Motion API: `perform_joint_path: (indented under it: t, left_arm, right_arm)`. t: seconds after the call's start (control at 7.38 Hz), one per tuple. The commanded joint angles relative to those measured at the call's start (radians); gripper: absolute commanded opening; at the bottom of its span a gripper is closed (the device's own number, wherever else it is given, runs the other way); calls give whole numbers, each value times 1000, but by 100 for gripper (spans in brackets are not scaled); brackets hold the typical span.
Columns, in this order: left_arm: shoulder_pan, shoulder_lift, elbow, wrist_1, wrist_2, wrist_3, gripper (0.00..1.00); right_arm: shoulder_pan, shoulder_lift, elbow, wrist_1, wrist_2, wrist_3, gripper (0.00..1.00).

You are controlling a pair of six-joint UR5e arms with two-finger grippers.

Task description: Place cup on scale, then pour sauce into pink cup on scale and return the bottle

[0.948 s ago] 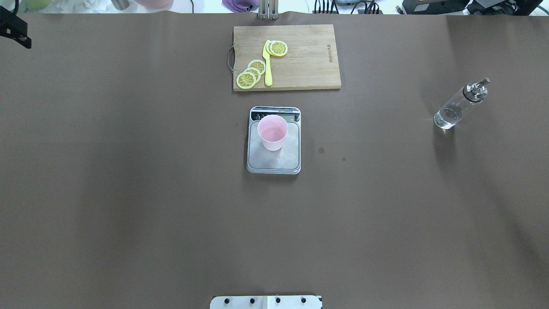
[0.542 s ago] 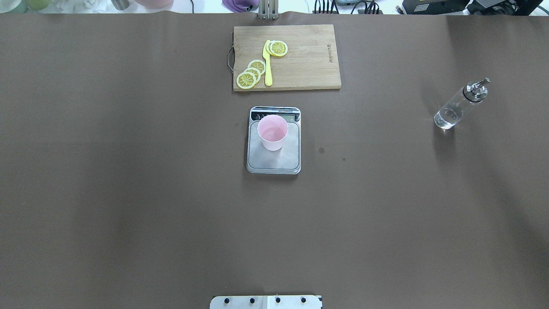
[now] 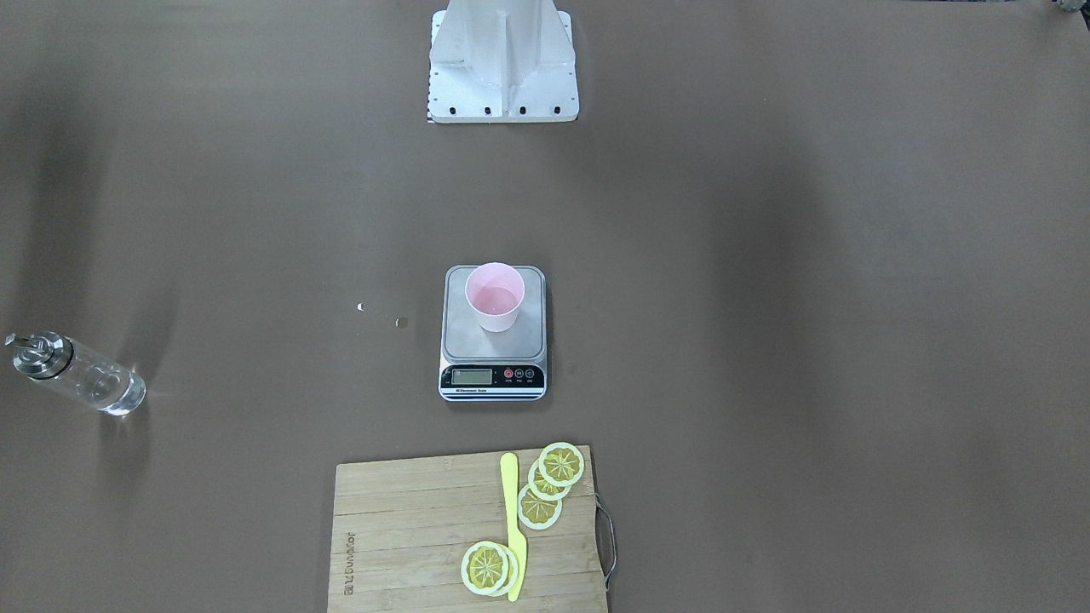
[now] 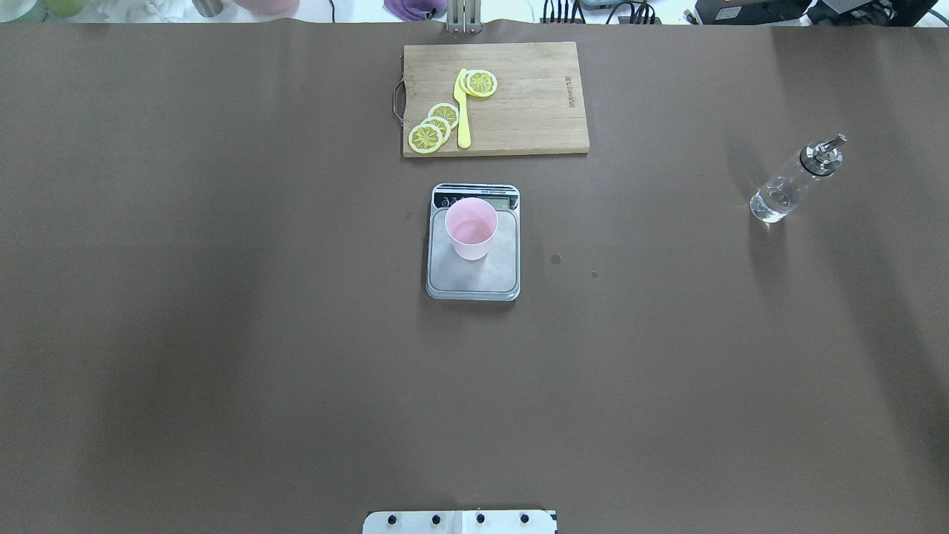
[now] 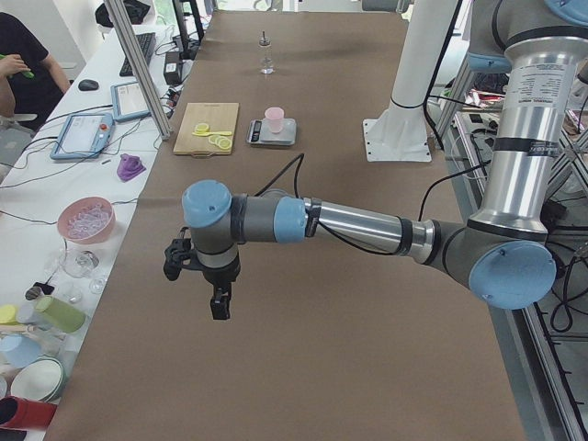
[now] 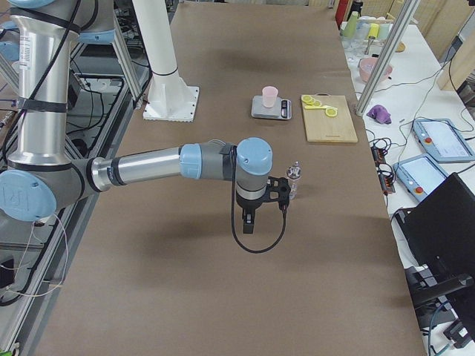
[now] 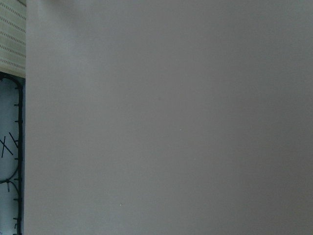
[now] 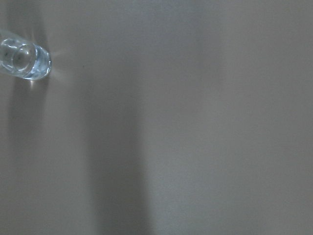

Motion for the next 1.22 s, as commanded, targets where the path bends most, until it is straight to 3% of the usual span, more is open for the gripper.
perform_joint_path:
  t: [0.0, 0.41, 0.68, 1.08]
  left_arm:
    - [-37, 61, 39, -48, -107, 9, 98]
    - [-37, 83, 42, -94, -90, -2, 98]
    - [-32, 52, 1, -84, 21, -5, 98]
    - [-31, 58, 3, -82, 16, -54, 98]
  right_arm:
    - [60, -25, -54, 9, 6, -83, 100]
    - [60, -37, -89, 12, 8, -71, 100]
    - [60, -31, -117, 15, 8, -71, 100]
    - [59, 27, -116, 52, -18, -34, 100]
